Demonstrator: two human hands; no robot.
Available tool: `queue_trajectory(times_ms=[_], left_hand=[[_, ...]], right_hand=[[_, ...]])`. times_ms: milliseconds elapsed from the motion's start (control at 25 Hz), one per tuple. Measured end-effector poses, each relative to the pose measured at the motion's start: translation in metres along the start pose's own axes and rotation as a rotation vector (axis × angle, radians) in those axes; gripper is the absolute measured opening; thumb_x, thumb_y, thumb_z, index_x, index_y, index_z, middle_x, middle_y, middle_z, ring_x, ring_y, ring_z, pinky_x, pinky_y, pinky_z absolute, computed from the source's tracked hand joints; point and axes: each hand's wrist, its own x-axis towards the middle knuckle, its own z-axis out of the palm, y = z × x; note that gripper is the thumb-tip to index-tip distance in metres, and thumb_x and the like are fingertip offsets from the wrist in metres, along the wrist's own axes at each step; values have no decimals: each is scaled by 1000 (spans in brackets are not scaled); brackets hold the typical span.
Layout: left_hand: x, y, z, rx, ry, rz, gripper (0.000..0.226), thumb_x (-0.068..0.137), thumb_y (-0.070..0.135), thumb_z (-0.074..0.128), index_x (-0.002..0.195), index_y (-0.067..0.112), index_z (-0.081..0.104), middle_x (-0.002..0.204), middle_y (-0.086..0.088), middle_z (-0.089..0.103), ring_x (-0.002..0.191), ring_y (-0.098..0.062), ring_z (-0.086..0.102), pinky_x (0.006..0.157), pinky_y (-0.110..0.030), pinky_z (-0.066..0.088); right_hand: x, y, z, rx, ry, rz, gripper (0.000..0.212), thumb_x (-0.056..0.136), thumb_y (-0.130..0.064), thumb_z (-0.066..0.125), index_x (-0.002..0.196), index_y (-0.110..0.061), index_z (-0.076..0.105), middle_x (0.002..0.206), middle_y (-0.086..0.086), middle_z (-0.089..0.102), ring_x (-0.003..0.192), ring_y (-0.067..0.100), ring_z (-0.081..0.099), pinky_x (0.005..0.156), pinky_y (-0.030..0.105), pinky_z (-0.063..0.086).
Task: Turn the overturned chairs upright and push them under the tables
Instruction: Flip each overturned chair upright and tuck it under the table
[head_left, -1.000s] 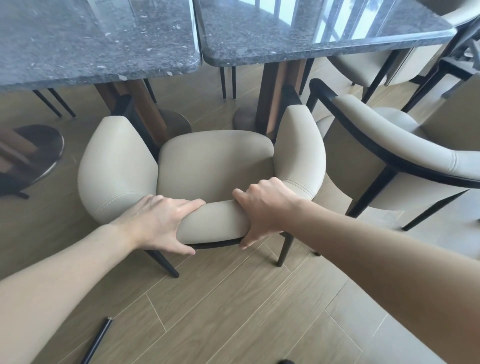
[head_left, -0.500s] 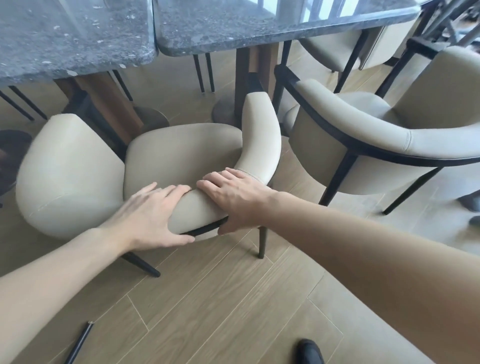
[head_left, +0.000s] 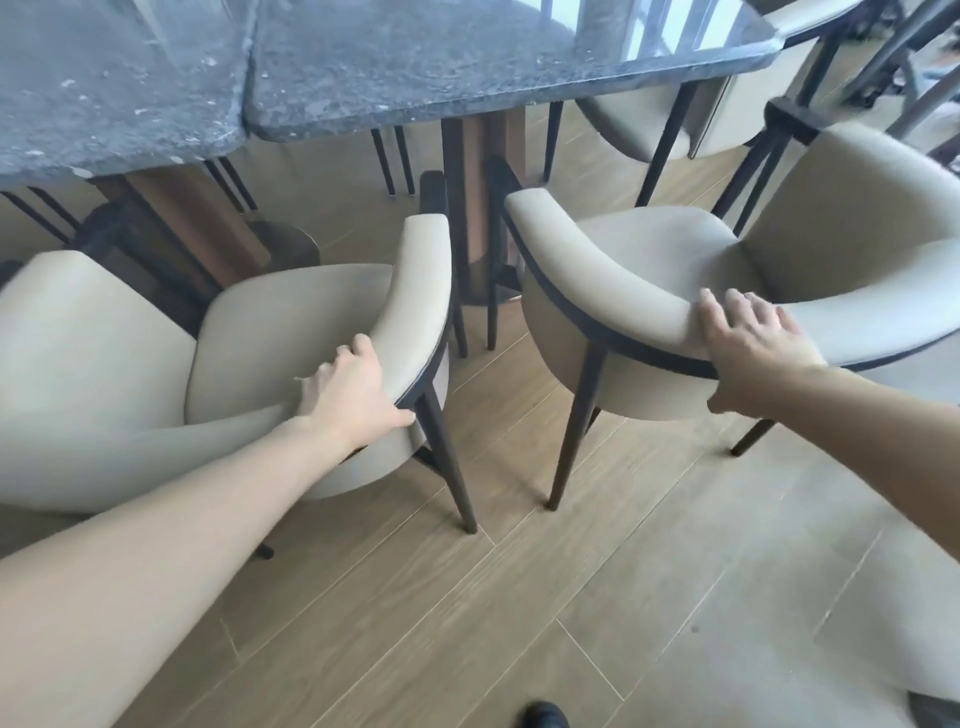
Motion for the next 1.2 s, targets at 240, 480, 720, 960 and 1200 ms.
queue_trajectory(times_ms=[240,480,720,960,1200], left_hand=[[-1,4,21,63,148,14,109,82,56,76,161,20,8,147,-16,45,127,-45,54,106,-60,38],[2,0,19,34,170,42,110,82,55,76,162,27,7,146,-10,47,125,-42,55,96,-52,44],[6,-2,25,39,172,40,109,82,54,76,162,26,7,146,-10,47,125,-41,54,96,-51,43],[4,-2,25,62,168,40,110,82,57,75,162,27,5,148,-10,45,125,-40,54,94,-50,44],[3,0,19,47,115,40,111,83,52,76,163,26,2,154,-14,37,129,-41,52,101,-48,42]], right_hand=[[23,42,11,-17,97,-123,102,54,-41,91,137,-19,35,125,6,54,120,30,50,98,48,39],[28,43,5,-240,94,-185,86,50,-48,81,117,-22,34,77,-2,45,70,23,52,43,26,29],[14,31,-2,-272,64,-171,80,51,-51,79,106,-21,29,75,-3,45,70,22,55,44,27,32],[2,22,-1,-253,66,-154,81,55,-49,83,110,-20,31,84,-1,47,80,24,60,52,31,41],[0,-3,-20,-186,-149,25,78,68,-33,84,126,-14,36,113,7,49,102,29,52,65,38,43]])
